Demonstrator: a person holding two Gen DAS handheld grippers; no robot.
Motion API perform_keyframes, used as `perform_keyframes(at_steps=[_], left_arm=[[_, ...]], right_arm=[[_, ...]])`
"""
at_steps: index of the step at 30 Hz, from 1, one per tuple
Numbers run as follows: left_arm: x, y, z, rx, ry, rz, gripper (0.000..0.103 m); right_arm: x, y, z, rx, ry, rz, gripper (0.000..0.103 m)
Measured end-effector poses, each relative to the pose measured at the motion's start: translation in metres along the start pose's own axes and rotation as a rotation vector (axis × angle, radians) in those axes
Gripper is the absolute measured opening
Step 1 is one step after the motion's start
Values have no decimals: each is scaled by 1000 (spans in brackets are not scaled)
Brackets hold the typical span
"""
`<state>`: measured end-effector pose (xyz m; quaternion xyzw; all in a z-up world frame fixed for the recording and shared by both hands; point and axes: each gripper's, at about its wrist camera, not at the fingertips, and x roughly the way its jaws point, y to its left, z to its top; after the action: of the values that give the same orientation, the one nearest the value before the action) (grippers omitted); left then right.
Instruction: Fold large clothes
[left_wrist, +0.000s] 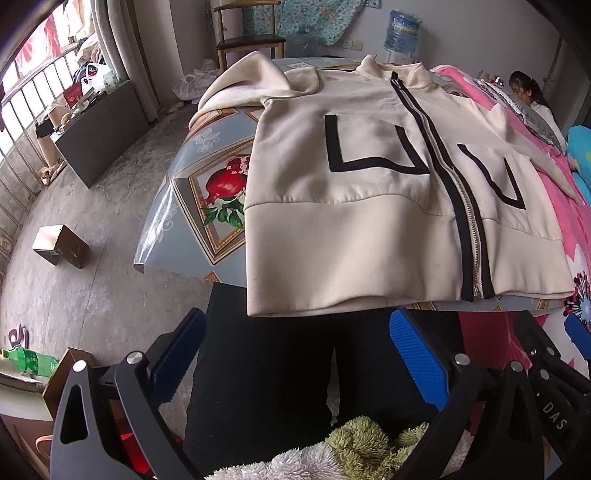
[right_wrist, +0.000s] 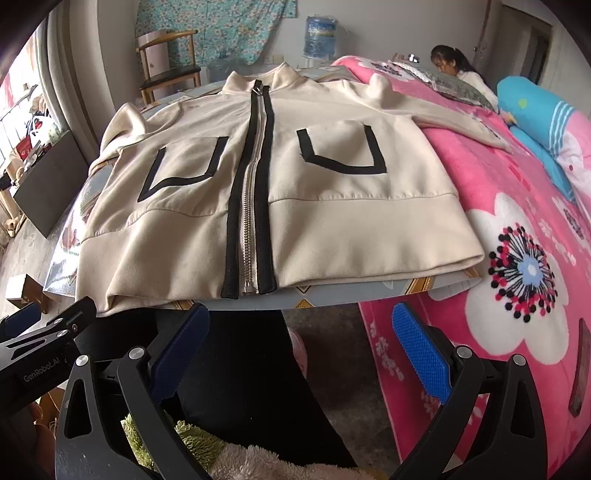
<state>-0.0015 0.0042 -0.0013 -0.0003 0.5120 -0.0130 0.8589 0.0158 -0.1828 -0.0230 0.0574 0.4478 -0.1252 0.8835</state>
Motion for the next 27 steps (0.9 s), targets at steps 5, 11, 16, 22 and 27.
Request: perform_keyframes(at_steps=[5,11,16,22,27], left_arm=[[1,-1,0,1,3,1,98],[2,-1,0,-1,6,9,98],[2,-1,0,-3,5,14,98],[1,-1,1,0,6,21,98],[1,0,1,0,5,23,98]], right_arm=[[1,0,0,0,7,0,96],[1,0,1,-1,3,1,96],[-1,1,2,-7,-2,3,96],[-2,3,3,-14,-6,4,96],[-4,5,5,-19,-13,5,96]])
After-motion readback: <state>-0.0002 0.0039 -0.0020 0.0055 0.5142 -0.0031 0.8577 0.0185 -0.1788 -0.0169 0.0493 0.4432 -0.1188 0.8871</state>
